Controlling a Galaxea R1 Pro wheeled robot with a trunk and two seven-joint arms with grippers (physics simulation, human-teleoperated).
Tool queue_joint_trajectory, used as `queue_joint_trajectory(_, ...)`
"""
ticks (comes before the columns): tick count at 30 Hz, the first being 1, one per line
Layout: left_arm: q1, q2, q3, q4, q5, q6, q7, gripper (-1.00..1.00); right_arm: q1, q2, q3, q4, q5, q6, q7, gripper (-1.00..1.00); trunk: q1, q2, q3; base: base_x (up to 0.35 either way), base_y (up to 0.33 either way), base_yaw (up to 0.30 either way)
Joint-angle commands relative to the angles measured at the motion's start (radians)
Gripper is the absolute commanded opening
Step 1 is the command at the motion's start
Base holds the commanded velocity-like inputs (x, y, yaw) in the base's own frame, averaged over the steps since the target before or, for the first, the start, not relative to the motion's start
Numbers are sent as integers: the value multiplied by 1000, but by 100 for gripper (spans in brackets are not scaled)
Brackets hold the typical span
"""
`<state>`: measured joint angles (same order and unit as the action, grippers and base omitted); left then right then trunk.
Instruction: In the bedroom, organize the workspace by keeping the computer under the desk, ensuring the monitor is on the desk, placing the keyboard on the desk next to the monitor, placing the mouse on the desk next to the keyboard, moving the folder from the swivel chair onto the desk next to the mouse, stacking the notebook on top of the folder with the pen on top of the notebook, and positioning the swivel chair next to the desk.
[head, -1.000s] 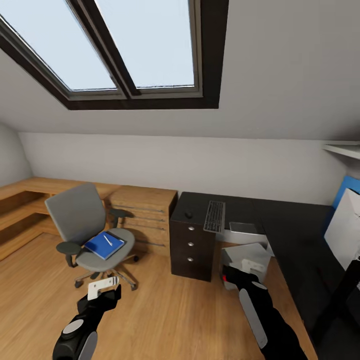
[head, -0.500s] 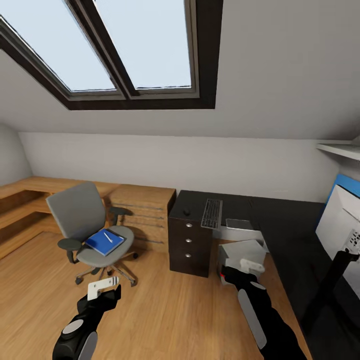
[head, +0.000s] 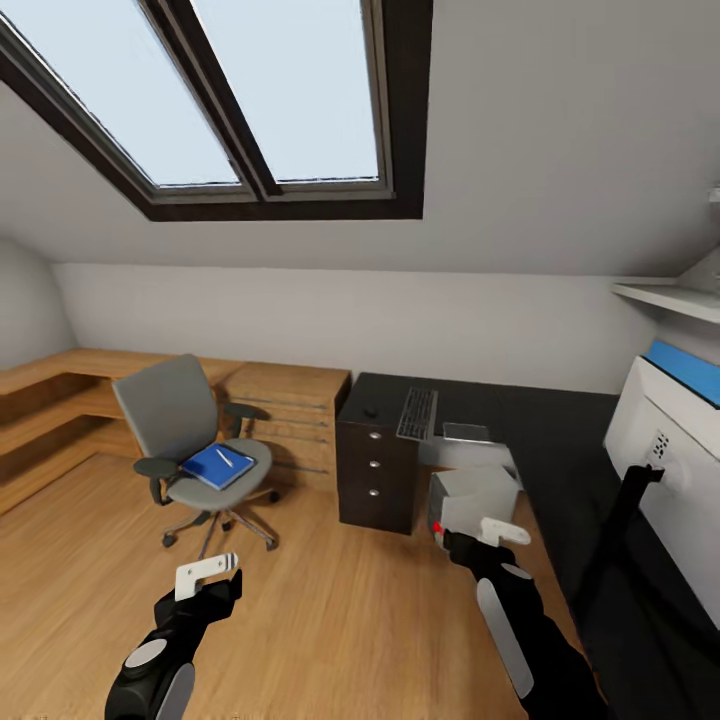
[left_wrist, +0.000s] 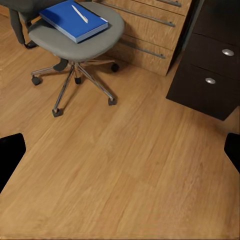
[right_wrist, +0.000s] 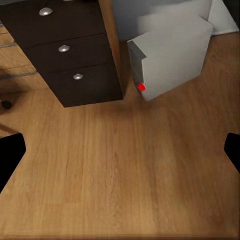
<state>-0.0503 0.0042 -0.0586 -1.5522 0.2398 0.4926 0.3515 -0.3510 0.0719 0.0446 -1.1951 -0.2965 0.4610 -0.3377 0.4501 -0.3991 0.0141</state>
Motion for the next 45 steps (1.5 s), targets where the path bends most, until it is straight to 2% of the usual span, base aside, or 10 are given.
queue_joint_trajectory(1, 0, 0, -2, -1, 10, 3, 9, 100, 0, -1, 2, -1, -10, -2, -9, 100, 0, -1, -1, -244, -185, 0)
queue_joint_trajectory(4, 0, 2, -2, -1, 10, 4, 7, 100, 0, -1, 0, 1, -9, -47, -13, 100, 0, -1, -1, -105, -227, -71)
queue_joint_trajectory(7, 0, 2, -2, -2, 10, 4, 6, 100, 0, -1, 0, 1, -10, -58, -14, 100, 0, -1, -1, -25, -123, -191)
queue_joint_trajectory(23, 0, 2, -3, -5, 10, 3, 6, 100, 0, -3, -2, 2, -8, -67, -16, 100, 0, -1, -1, -4, -30, -249)
queue_joint_trajectory(34, 0, 3, -3, -3, 10, 3, 5, 100, 0, -3, -2, 2, -7, -67, -15, 100, 0, -1, -1, 0, -271, -260)
queue_joint_trajectory(45, 0, 3, -3, -4, 9, 3, 6, 100, 0, -3, -2, 4, -6, -75, -15, 100, 0, -1, -1, 0, -70, -148)
